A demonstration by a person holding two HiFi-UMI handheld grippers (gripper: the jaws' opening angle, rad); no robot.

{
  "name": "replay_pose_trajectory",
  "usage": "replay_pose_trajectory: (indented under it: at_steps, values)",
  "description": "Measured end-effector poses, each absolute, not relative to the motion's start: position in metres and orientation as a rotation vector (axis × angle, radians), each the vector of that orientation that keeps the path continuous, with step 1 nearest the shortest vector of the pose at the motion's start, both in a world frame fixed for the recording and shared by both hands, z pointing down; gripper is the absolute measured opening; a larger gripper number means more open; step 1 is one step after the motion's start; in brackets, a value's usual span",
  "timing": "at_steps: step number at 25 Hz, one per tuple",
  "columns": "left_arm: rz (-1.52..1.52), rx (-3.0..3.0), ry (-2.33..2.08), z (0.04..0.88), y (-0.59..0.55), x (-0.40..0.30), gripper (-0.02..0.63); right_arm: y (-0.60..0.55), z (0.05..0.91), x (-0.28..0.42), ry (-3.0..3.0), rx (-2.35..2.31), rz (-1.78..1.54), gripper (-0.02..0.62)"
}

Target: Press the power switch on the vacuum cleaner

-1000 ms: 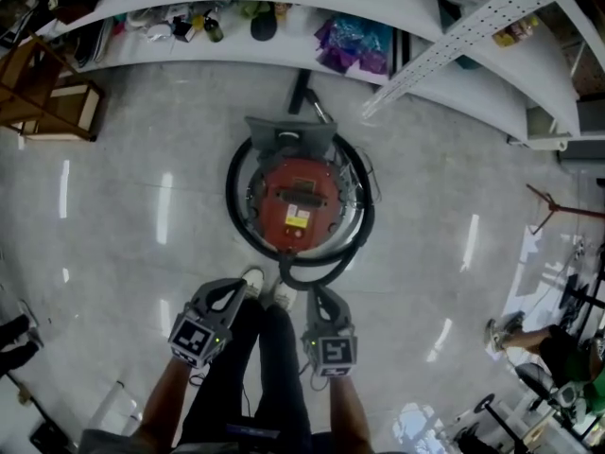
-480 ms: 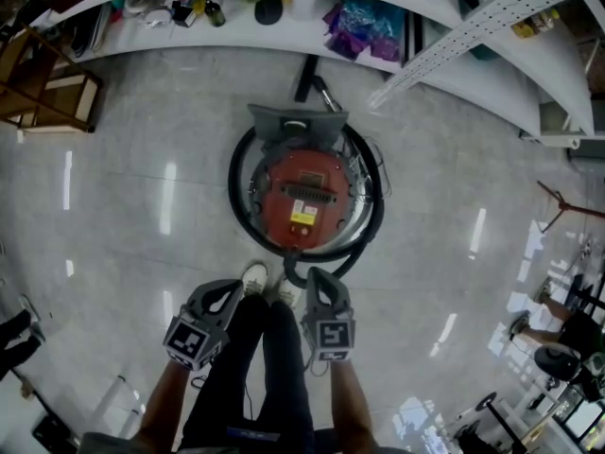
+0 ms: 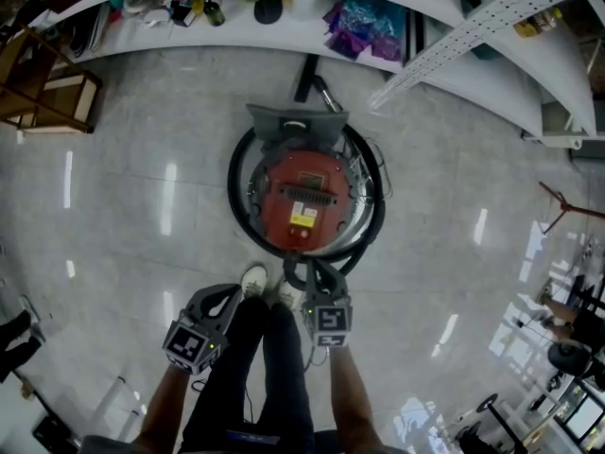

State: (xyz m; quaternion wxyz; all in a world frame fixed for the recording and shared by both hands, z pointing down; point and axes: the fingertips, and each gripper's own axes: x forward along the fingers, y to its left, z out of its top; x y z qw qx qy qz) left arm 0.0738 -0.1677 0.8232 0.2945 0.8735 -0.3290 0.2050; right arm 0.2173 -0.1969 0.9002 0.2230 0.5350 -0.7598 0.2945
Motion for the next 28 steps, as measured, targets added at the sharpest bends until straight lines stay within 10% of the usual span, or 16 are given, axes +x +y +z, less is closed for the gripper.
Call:
replay_pose_trajectory:
  at_steps: [28]
  values:
    - [0.549,2.317,-0.862,0.836,-0.165,0.071,0.006,-0.229,0.972,0.208,-2.037,1.406,0.810,0.012]
